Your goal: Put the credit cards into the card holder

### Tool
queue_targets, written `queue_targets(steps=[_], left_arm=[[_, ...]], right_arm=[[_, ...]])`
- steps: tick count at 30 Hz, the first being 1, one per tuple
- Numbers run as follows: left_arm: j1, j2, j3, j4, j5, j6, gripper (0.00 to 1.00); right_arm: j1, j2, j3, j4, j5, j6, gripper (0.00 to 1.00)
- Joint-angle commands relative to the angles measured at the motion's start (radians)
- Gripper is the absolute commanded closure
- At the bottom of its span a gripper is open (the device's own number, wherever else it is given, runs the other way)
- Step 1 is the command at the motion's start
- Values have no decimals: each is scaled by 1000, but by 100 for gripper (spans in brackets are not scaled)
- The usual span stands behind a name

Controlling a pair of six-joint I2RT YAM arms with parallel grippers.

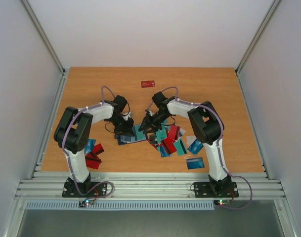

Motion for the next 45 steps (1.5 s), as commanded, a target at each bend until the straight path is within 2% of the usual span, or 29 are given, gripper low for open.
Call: queue_targets(steps=[1, 7, 13, 16, 20, 23, 26, 33, 45], left_arm=[[-5, 41, -23, 32, -18, 3, 100], [-5, 34, -24, 36, -14, -6, 100], [-6, -10, -20, 33, -4, -21, 100], [-6, -43, -14, 17, -6, -26, 96], [-6, -105, 1, -22, -23, -29, 85], [-3, -142, 26, -65, -46, -23, 73], [2, -179, 47, -104, -65, -19, 68], [38, -245, 29, -164, -152, 25, 67], [134, -205, -73, -151, -380, 97, 75]], right_arm=[[22, 15, 39, -9, -27, -17, 69], [34, 25, 62, -36, -20, -28, 78], [46, 35, 90, -97, 22, -59, 92], [50, 42, 130, -147, 54, -81, 98], [53, 51, 190, -251, 119, -136, 99], [53, 51, 224, -311, 172, -156, 99], [52, 50, 254, -366, 217, -171, 99], [57, 59, 338, -490, 317, -205, 99], [154, 181, 599, -732, 529, -254, 99]])
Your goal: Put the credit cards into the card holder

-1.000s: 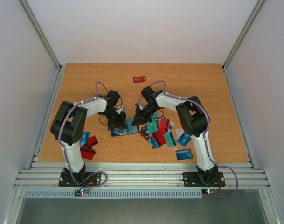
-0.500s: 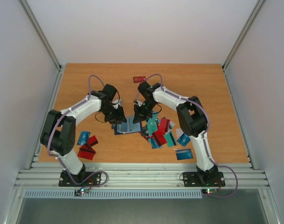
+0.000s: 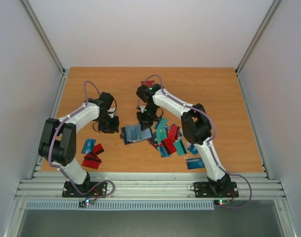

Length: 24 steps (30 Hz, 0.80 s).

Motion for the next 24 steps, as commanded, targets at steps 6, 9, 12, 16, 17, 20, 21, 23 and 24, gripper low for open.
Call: queue_targets(steps=[6, 9, 12, 16, 17, 20, 21, 23, 24], left_arm=[[25, 55, -78, 38, -116, 42, 78], [26, 85, -92, 74, -82, 45, 79], [26, 115, -90, 99, -54, 40, 79], [26, 141, -94, 129, -8, 39, 79], [26, 147, -95, 134, 1, 39, 79], [25, 157, -100, 151, 25, 36, 80], [25, 157, -102, 155, 34, 36, 80], [25, 160, -106, 162, 45, 32, 80], [26, 160, -107, 164, 49, 31, 80]], right_arm=[[94, 134, 232, -236, 185, -35, 98], [110, 159, 278, -264, 201, -34, 96], [117, 170, 300, -274, 191, -28, 94], [125, 178, 335, -273, 153, -18, 89], [127, 181, 343, -271, 139, -16, 88], [130, 182, 356, -253, 76, -3, 83], [130, 181, 358, -243, 52, 5, 83], [130, 179, 359, -218, 7, 22, 81], [130, 180, 362, -208, -11, 29, 81]])
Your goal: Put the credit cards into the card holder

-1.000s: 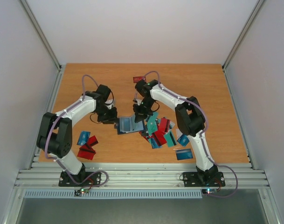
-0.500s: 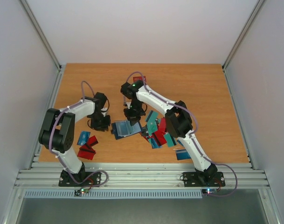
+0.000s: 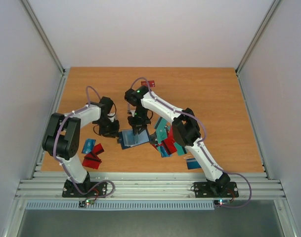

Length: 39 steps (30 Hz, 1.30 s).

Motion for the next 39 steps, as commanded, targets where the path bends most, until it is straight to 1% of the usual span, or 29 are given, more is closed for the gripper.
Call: queue_targets(steps=[1, 6, 9, 11, 18, 22, 25, 28, 31, 35, 36, 39], left_arm=[[-3, 71, -40, 98, 29, 4, 80], [-3, 70, -45, 102, 36, 5, 80], [-2, 71, -46, 104, 40, 7, 80], [-2, 72, -45, 105, 45, 7, 80], [-2, 42, -42, 97, 60, 6, 80], [4, 5, -30, 72, 52, 10, 80], [10, -28, -21, 50, 42, 16, 79], [14, -58, -12, 30, 30, 19, 79], [13, -90, -5, 10, 3, 28, 79], [14, -128, 5, -12, -16, 42, 78], [14, -135, 8, -12, -13, 45, 78], [14, -157, 12, -13, 16, 43, 78]], right_arm=[[12, 5, 36, 40, -116, 43, 80], [13, 10, 39, 70, -183, 65, 73], [13, 29, 39, 88, -234, 75, 66], [13, 46, 39, 110, -274, 85, 63], [13, 75, 41, 167, -353, 104, 62], [6, 54, 48, 188, -379, 108, 61], [-6, 24, 34, 197, -366, 105, 61], [-17, -14, -14, 217, -333, 101, 61], [-28, -74, -112, 286, -319, 109, 62], [-32, -125, -259, 391, -343, 124, 64], [-32, -130, -288, 416, -355, 159, 65], [-32, -129, -358, 481, -391, 191, 67]])
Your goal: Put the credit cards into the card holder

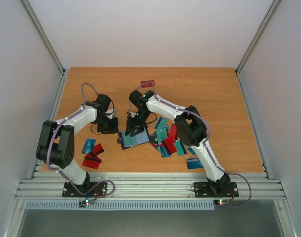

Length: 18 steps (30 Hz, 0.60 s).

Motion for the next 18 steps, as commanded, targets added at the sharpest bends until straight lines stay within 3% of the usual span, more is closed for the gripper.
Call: queue_targets(steps=[1, 10, 18], left_arm=[[4, -47, 21, -20, 17, 20, 78], [3, -102, 42, -52, 54, 23, 78], [2, -150, 103, -90, 46, 10, 78]], right_arm=[[-3, -18, -85, 135, -53, 66, 67], [-3, 37, -108, 201, -80, 109, 69], [-6, -32, -9, 120, -54, 49, 70]])
